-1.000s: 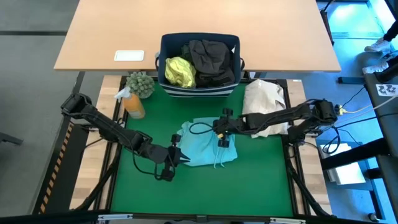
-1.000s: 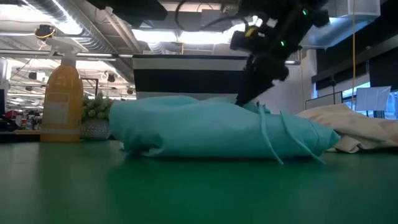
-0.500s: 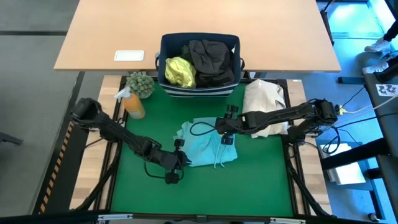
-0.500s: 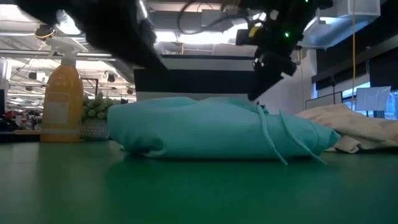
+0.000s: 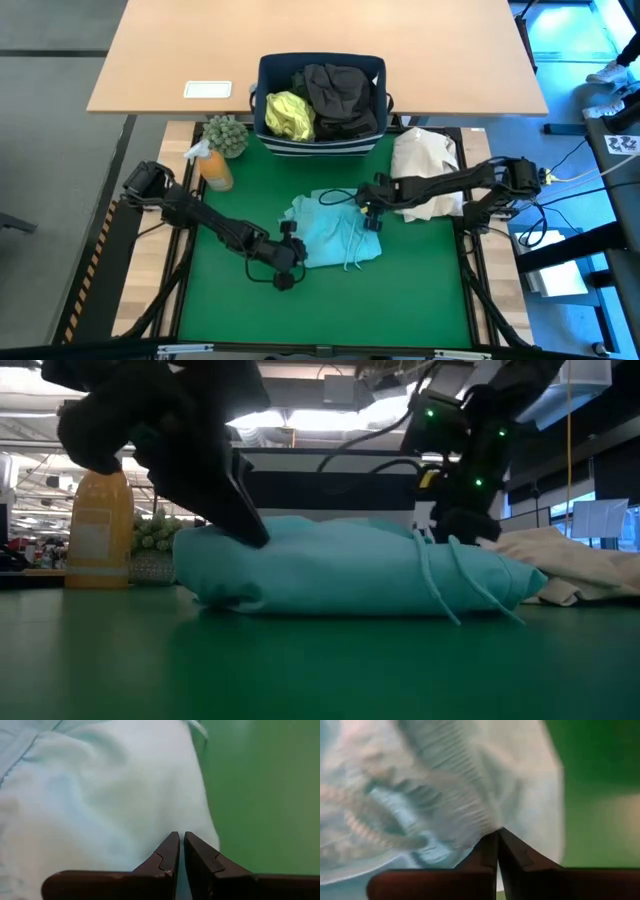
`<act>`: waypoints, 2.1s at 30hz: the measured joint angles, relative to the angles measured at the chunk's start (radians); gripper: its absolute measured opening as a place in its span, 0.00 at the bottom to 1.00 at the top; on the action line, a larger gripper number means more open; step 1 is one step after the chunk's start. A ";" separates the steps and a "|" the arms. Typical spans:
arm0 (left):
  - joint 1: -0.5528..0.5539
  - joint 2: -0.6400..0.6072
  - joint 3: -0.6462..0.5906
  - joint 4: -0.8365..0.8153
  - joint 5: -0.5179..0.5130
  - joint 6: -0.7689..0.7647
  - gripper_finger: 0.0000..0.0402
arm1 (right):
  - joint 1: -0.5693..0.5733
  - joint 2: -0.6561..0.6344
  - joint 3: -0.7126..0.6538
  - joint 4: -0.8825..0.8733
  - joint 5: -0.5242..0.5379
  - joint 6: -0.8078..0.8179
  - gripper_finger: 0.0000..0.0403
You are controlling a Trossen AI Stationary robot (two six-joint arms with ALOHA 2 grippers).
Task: Fold laundry
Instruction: Fold the blue shorts
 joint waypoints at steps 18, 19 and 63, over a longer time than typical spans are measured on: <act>-0.003 -0.167 0.000 -0.458 -0.115 -0.094 0.06 | 0.437 0.000 0.006 0.362 -0.292 0.207 0.01; -0.006 -0.193 0.000 -0.466 -0.138 -0.094 0.06 | 0.448 0.000 0.019 0.357 -0.297 0.202 0.01; -0.082 -0.157 0.000 -0.364 -0.230 -0.233 0.06 | 0.282 0.252 0.161 0.301 -0.165 0.165 0.01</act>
